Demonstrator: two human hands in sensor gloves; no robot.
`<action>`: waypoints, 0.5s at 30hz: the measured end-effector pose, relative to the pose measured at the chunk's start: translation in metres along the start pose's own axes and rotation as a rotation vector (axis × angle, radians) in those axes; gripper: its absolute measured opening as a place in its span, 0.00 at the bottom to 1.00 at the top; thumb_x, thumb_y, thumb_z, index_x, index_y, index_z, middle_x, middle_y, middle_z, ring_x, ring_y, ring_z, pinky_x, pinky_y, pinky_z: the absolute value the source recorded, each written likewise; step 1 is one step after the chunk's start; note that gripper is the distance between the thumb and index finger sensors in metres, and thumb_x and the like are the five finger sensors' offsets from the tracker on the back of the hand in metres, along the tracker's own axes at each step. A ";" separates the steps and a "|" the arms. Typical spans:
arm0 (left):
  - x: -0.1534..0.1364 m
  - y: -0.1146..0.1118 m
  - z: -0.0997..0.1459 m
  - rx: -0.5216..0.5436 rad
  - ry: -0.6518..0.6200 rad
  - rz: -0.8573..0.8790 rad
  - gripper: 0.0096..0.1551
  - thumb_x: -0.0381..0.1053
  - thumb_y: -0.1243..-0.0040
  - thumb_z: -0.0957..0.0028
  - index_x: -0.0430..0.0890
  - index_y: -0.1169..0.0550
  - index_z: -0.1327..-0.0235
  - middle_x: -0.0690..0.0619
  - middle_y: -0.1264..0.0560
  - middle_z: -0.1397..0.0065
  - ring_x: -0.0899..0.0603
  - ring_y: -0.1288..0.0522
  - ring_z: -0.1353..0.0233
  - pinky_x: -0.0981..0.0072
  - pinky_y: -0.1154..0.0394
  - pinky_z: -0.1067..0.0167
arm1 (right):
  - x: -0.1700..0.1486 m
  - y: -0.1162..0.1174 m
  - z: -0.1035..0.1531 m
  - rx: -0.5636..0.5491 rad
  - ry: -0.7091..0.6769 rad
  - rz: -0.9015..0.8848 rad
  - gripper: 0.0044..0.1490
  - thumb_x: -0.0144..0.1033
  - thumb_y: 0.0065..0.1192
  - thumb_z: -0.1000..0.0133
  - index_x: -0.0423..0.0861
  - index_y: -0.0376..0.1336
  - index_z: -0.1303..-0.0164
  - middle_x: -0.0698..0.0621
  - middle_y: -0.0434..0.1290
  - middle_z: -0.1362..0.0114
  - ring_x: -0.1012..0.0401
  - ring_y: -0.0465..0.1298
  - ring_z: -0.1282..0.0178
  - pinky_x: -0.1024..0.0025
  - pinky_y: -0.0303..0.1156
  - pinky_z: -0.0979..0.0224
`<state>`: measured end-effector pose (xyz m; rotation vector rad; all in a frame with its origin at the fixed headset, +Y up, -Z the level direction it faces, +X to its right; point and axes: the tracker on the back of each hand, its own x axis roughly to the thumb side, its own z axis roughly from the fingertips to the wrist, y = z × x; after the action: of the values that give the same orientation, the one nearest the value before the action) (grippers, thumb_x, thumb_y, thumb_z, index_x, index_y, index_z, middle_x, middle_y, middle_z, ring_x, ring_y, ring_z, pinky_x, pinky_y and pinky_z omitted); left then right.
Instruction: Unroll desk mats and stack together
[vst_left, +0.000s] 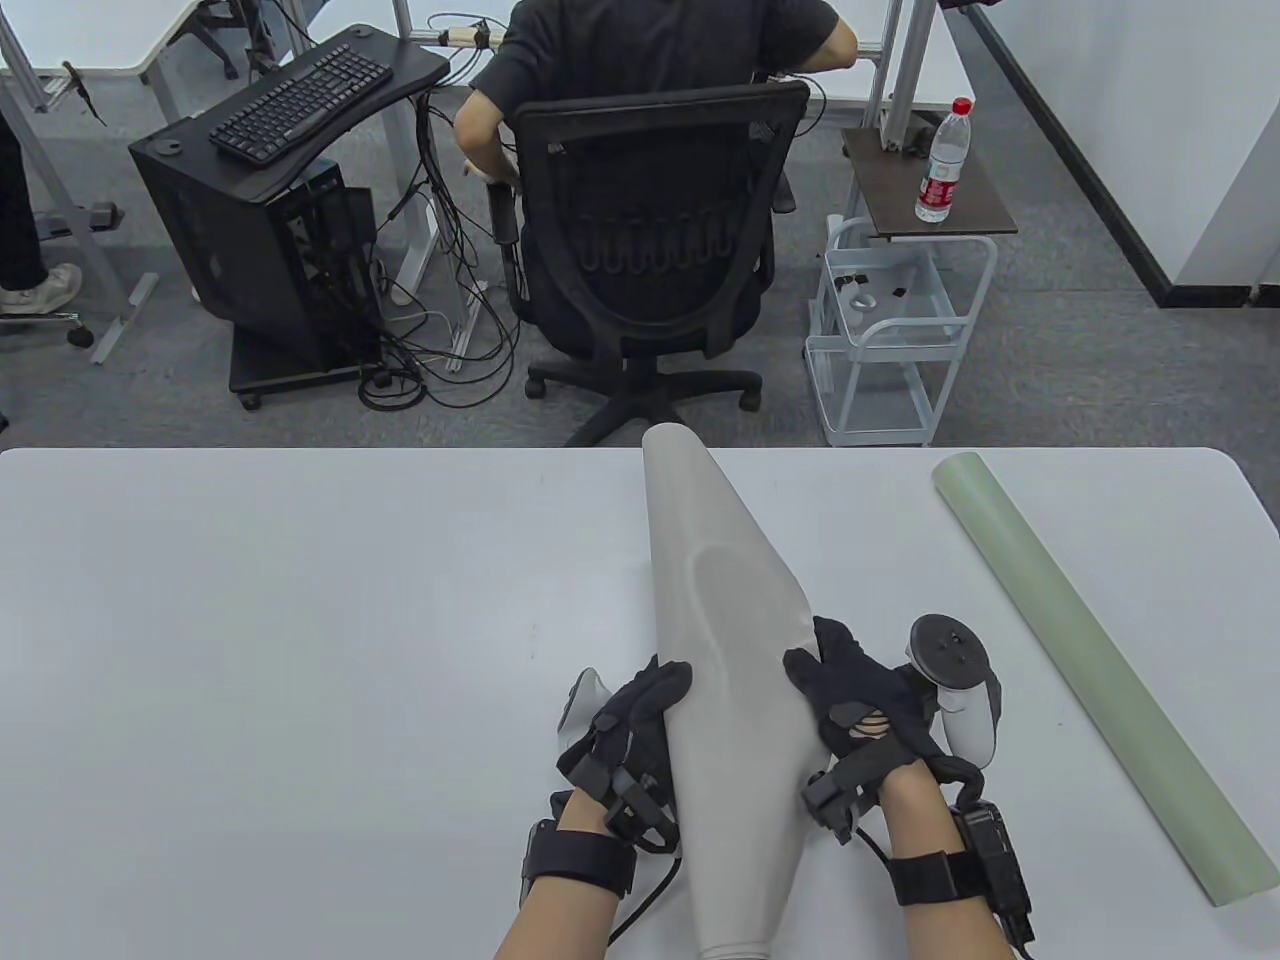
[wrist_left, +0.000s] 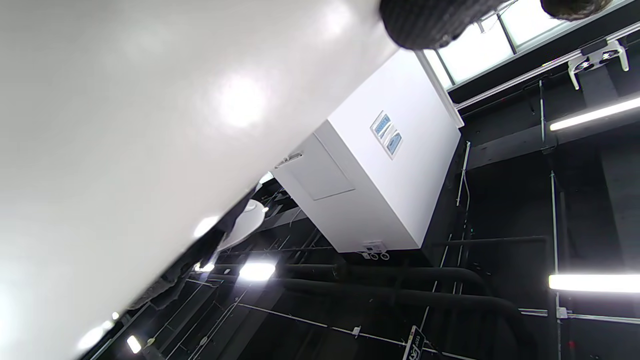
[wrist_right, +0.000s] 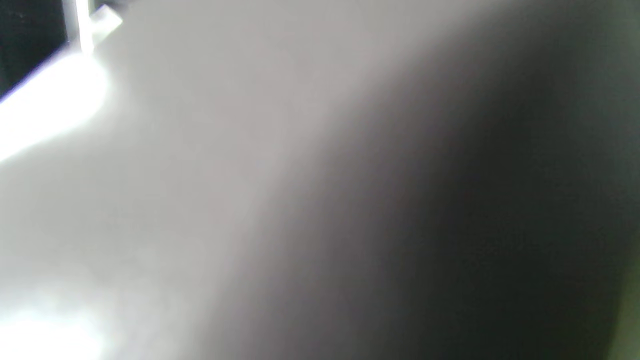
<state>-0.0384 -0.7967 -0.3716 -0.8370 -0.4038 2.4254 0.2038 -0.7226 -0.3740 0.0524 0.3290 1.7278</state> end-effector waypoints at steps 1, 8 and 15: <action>0.001 0.000 0.000 -0.001 -0.003 0.001 0.53 0.51 0.48 0.49 0.48 0.71 0.35 0.42 0.48 0.20 0.37 0.26 0.29 0.42 0.25 0.34 | -0.001 -0.001 0.000 0.002 0.001 -0.007 0.30 0.39 0.56 0.41 0.51 0.53 0.29 0.49 0.72 0.37 0.64 0.79 0.71 0.77 0.80 0.71; 0.001 0.010 0.004 0.095 0.060 -0.099 0.53 0.50 0.39 0.48 0.46 0.63 0.31 0.50 0.44 0.21 0.41 0.23 0.32 0.49 0.21 0.36 | -0.017 0.001 -0.007 0.185 -0.023 -0.355 0.29 0.44 0.55 0.39 0.53 0.52 0.28 0.51 0.73 0.42 0.64 0.80 0.71 0.78 0.81 0.71; -0.007 0.019 0.004 0.113 0.095 -0.015 0.46 0.52 0.30 0.50 0.48 0.49 0.33 0.52 0.34 0.26 0.44 0.17 0.36 0.55 0.16 0.39 | -0.015 0.004 -0.006 0.195 0.002 -0.327 0.31 0.50 0.60 0.40 0.56 0.58 0.27 0.56 0.80 0.57 0.65 0.80 0.75 0.77 0.81 0.75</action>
<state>-0.0440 -0.8165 -0.3732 -0.8923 -0.2342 2.3590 0.2016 -0.7389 -0.3765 0.1310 0.4795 1.3693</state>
